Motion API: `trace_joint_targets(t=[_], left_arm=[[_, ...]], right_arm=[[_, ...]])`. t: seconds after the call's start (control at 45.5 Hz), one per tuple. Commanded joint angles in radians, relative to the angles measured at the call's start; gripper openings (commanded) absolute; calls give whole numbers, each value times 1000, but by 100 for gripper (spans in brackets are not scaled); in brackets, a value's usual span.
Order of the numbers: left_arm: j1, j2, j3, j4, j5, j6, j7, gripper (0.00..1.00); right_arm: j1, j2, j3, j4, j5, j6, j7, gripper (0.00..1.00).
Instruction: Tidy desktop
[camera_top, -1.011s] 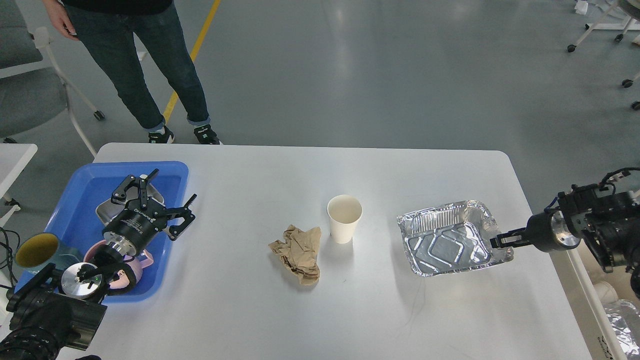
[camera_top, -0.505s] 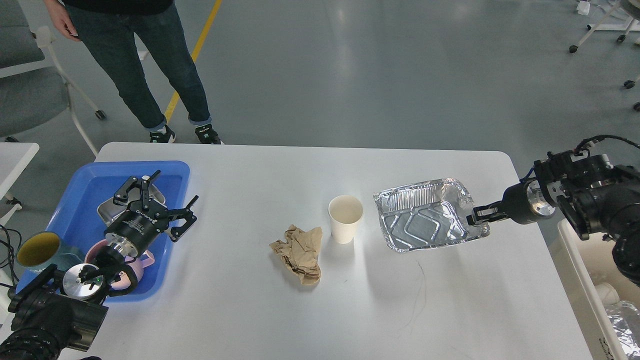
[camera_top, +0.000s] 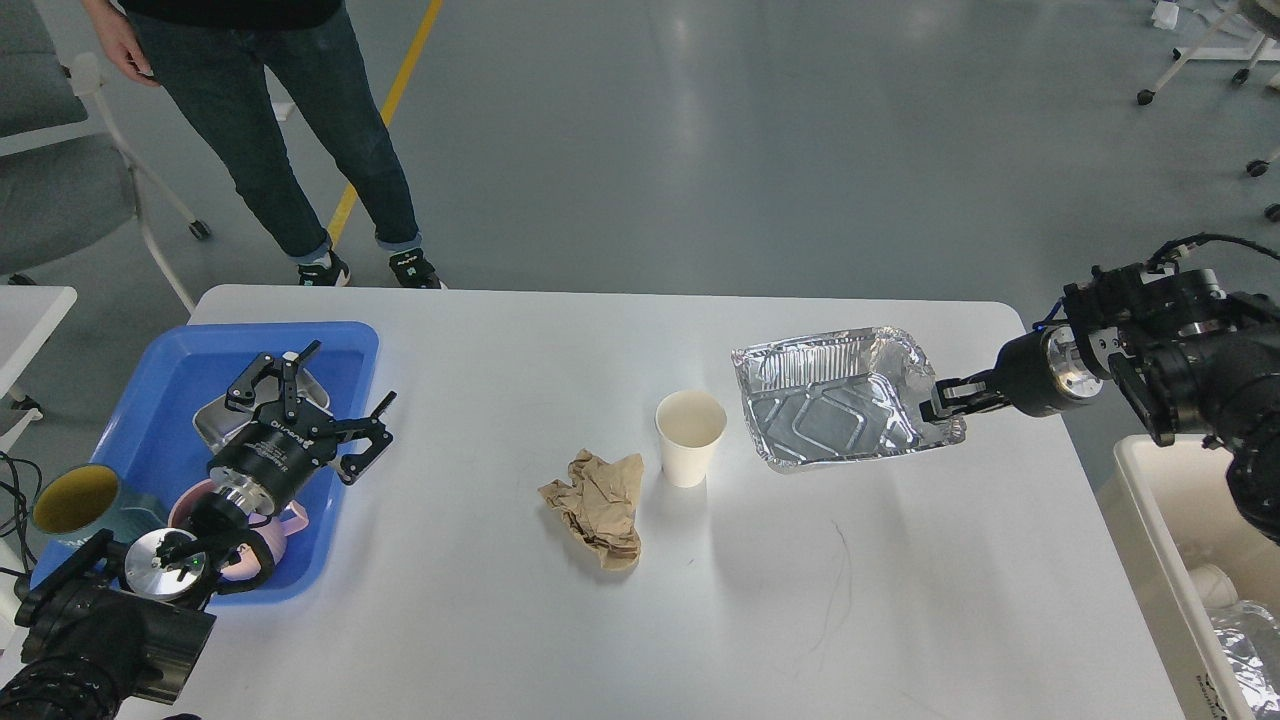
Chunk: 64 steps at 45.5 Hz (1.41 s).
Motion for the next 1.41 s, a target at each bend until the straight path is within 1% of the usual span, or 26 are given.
trace_joint_targets(t=[0.0, 0.154, 0.242, 0.33, 0.571, 0.615, 0.747, 0.835, 1.011, 1.055, 1.121, 1.274, 1.318, 1.384], left_arm=[[4, 0, 0, 0, 0, 0, -1, 97], [1, 0, -17, 0, -8, -6, -5, 97], [0, -2, -23, 0, -13, -32, -14, 97], [-2, 0, -23, 0, -13, -64, -14, 97], [-2, -8, -22, 2, -28, -61, -20, 97], [-2, -4, -14, 2, -28, -61, -9, 97], [-4, -13, -20, 5, -28, -55, -15, 97], [-4, -11, -17, 3, -26, -61, -9, 97], [-22, -27, -23, 3, -28, -40, -21, 97], [-31, -37, -23, 3, -28, -28, -28, 97], [-36, -48, -21, 3, -28, -12, -50, 97], [-49, -40, -18, 3, -26, 24, -144, 97], [-60, -34, -14, 5, -23, 38, -156, 97], [-71, -21, -3, 5, -13, 55, -158, 97]], right_arm=[[19, 4, 3, 0, 3, 8, 9, 0], [24, 17, 3, -4, 5, 8, 9, 0], [21, 17, 3, -4, 5, 6, 9, 0], [22, 17, 4, -8, 5, 6, 9, 0], [21, 12, 4, -12, 5, 6, 9, 0], [19, 12, 4, -14, 6, 6, 8, 0], [7, 14, 4, -17, 37, 6, 4, 0], [5, 12, 4, -18, 51, 5, 3, 0], [4, 12, 4, -18, 60, 3, 1, 0], [2, 12, 4, -18, 60, 3, 1, 0], [1, 10, 4, -18, 60, 2, 1, 0], [-5, 14, 4, -18, 65, -2, 0, 0], [-8, 14, 4, -18, 74, -3, 0, 0], [-12, 14, 4, -20, 83, -3, -2, 0]])
